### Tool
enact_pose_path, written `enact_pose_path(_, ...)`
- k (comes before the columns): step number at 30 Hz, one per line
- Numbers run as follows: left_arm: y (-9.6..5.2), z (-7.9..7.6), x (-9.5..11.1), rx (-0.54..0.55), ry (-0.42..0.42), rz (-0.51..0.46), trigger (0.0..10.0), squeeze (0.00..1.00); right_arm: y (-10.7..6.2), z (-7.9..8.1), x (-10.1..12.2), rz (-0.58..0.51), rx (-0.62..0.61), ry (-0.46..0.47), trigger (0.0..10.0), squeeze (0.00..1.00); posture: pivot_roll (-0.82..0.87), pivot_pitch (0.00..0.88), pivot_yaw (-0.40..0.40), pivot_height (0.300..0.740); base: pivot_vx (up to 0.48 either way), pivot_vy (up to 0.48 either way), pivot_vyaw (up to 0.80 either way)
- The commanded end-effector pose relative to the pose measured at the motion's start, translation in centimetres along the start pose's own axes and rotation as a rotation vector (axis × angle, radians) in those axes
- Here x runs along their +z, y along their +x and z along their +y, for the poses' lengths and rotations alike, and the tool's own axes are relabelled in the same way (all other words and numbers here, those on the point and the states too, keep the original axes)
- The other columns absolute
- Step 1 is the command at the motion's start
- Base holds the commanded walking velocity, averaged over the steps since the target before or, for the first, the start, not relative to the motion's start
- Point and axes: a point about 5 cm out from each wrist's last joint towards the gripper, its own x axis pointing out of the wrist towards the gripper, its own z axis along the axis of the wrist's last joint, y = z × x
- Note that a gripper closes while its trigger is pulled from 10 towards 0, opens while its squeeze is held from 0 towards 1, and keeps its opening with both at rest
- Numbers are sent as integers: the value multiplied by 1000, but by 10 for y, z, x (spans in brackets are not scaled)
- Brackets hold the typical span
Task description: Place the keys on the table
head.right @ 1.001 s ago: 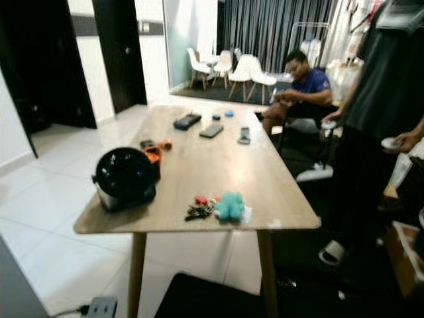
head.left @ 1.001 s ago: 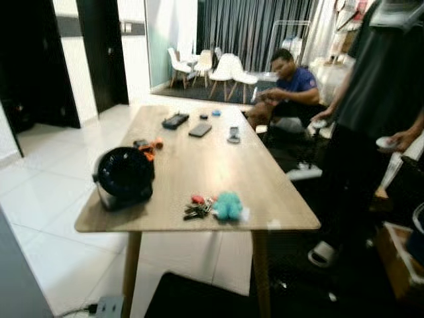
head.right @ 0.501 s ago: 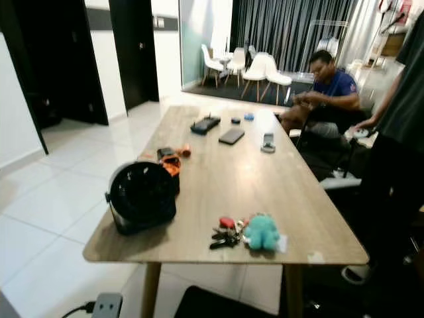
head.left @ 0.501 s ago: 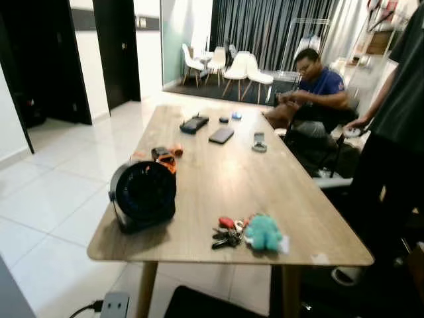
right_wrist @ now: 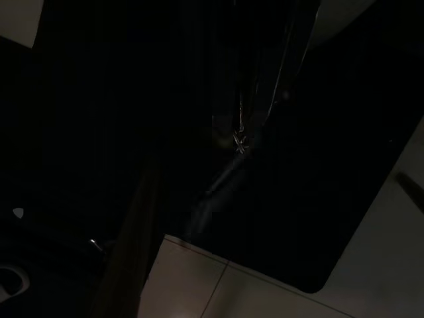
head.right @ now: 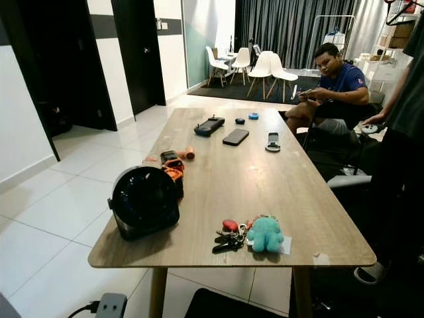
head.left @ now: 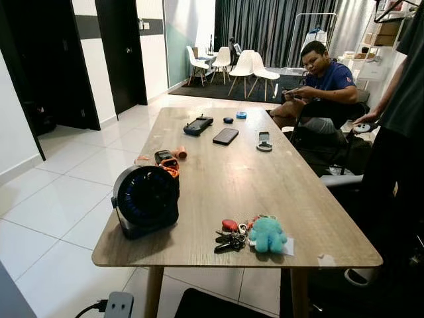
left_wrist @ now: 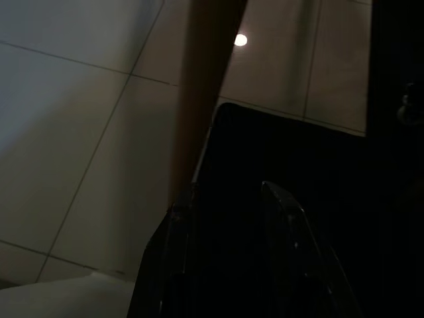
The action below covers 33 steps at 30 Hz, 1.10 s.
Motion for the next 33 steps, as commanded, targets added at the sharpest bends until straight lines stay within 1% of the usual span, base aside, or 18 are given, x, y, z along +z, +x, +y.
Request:
enact_pose_path(1,-1,-3,-2,-11,-4,-2,10000,0,-1,0,-4,17,-2,4,10000,0,20,22,15,740,0,-368,0)
enact_pose_path(19,-1,-3,-2,-18,1,1,10000,0,-1,1,-3,18,-3,3,10000,0,22,22,16,740,0,-372,0)
enact_pose_path(24,0,-1,-1,-2,5,9,10000,0,-1,1,-3,19,-6,4,10000,0,22,22,18,740,0,0,0)
enact_pose_path(33,1,-2,-1,-15,13,13,10000,0,-1,1,-4,22,-12,10,10000,0,22,25,22,740,0,0,0)
